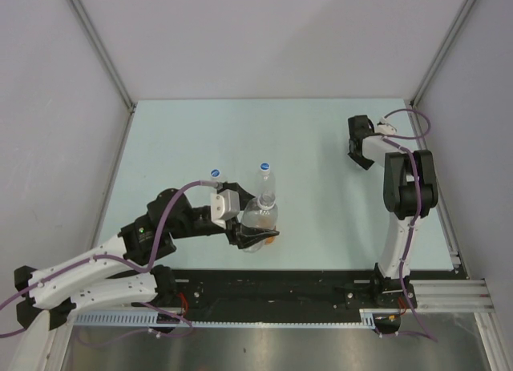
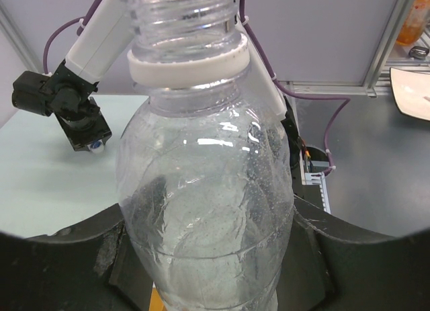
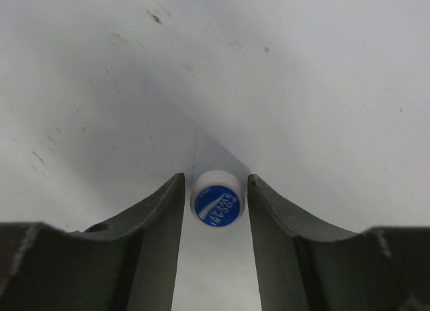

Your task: Unscrew the bottle caps

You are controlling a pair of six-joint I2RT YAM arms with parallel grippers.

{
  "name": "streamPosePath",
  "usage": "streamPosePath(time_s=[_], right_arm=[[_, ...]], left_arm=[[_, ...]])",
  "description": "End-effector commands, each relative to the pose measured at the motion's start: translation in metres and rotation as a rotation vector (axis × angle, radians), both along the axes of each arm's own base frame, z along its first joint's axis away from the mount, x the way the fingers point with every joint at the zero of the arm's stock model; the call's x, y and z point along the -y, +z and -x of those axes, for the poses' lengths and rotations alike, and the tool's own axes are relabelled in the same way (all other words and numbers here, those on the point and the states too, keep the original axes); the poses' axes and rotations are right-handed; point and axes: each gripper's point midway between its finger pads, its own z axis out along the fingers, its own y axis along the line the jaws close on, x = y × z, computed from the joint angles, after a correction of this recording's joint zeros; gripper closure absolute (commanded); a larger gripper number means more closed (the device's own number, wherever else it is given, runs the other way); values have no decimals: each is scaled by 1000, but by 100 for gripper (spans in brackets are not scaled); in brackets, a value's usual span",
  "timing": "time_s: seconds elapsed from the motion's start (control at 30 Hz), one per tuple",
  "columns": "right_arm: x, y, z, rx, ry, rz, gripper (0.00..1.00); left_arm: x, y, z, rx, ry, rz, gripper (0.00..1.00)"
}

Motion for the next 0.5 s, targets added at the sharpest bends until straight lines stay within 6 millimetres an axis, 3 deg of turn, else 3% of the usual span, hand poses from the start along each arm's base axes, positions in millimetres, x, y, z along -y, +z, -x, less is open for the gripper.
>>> streamPosePath(time_s=[0.0,0.3,0.47], right_arm=[[0,0,7,-35,-11,30,52],[-1,7,7,-25,-8,54,48],[7,34,3,21,-4,91,46]], left_arm=[[-4,9,4,-4,-7,42,97],[-4,9,4,-1,-12,43,97],[-5,9,4,0,-9,43,97]])
